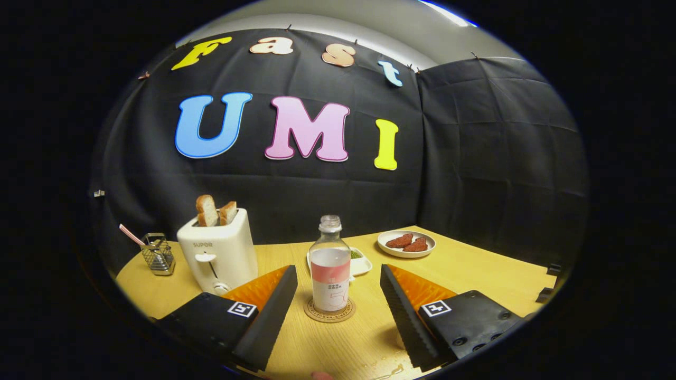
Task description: Take the bottle from table, then pour the juice into the cup, finally place the bottle on the coaster
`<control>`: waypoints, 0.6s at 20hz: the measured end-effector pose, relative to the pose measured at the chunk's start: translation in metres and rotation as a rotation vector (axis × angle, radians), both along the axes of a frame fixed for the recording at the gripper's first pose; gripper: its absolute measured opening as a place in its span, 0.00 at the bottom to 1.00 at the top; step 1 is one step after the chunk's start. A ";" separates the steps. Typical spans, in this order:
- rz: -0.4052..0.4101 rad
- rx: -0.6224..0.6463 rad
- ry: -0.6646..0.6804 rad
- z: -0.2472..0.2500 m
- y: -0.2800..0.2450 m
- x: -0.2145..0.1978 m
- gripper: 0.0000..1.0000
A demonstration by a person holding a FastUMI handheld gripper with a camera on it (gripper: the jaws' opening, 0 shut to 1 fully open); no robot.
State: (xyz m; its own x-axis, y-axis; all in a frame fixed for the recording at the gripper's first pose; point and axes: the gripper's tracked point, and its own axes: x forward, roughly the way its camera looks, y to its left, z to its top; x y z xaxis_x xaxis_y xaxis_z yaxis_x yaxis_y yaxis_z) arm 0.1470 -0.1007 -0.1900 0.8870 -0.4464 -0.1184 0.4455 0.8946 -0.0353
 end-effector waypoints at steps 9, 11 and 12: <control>0.144 -0.029 -0.123 0.121 0.035 -0.052 0.97; 0.196 -0.010 -0.136 0.135 0.045 -0.060 0.97; 0.224 0.000 -0.139 0.140 0.048 -0.065 0.97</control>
